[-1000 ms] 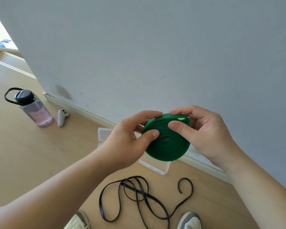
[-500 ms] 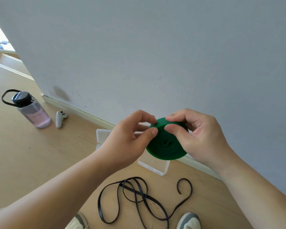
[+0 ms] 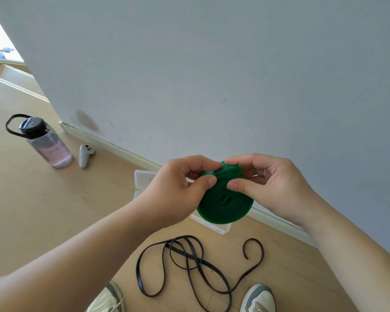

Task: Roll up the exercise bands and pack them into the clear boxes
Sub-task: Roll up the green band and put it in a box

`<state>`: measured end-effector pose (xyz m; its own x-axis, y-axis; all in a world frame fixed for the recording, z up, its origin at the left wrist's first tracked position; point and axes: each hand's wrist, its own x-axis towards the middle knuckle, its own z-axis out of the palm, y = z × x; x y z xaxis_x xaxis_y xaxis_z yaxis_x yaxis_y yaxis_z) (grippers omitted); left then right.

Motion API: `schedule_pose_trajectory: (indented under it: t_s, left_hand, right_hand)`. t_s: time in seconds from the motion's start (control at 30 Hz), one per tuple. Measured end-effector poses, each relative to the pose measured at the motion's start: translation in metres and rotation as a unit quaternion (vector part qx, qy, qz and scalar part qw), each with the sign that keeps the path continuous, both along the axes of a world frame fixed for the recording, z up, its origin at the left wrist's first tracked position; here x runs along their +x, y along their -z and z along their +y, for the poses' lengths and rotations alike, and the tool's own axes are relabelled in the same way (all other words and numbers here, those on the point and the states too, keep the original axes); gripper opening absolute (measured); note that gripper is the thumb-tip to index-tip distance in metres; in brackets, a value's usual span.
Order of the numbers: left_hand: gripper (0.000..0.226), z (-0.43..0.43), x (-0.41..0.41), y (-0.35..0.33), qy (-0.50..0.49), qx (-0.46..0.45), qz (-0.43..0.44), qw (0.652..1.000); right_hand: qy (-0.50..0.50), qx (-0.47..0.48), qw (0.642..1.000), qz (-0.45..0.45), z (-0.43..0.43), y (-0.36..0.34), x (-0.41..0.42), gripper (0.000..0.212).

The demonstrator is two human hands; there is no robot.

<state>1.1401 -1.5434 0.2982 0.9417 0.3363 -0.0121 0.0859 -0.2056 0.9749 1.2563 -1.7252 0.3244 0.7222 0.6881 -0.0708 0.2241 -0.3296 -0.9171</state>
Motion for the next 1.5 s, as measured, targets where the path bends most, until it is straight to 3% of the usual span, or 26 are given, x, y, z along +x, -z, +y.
schedule_pose_trajectory:
  t_s: [0.2, 0.43, 0.67, 0.9, 1.13, 1.33, 1.5]
  left_hand:
    - [0.026, 0.001, 0.009, 0.009, 0.007, 0.002, 0.012, 1.000]
    - [0.038, 0.013, 0.058, 0.066, 0.106, 0.096, 0.193, 0.971]
    - [0.044, 0.016, 0.092, 0.170, 0.111, 0.092, 0.267, 0.953]
    - [0.046, 0.013, 0.131, 0.256, 0.073, 0.111, 0.271, 0.954]
    - [0.053, 0.019, 0.134, 0.324, 0.066, 0.068, 0.282, 0.955]
    - [0.060, 0.017, 0.133, 0.353, 0.108, 0.096, 0.272, 0.951]
    - [0.069, 0.007, 0.128, 0.367, 0.145, 0.140, 0.237, 0.951]
  right_hand:
    - [0.068, -0.008, 0.997, -0.021, 0.004, 0.013, -0.004, 0.033]
    - [0.078, -0.161, 0.983, -0.032, 0.022, 0.084, 0.036, 0.023]
    - [0.136, -0.202, 0.969, -0.037, 0.022, 0.192, 0.066, 0.023]
    - [0.142, -0.243, 0.951, -0.126, 0.031, 0.282, 0.094, 0.014]
    - [0.164, -0.226, 0.958, -0.063, 0.030, 0.356, 0.091, 0.012]
    - [0.217, -0.202, 0.955, 0.025, 0.026, 0.383, 0.096, 0.011]
    - [0.204, -0.197, 0.959, -0.005, 0.027, 0.393, 0.101, 0.014]
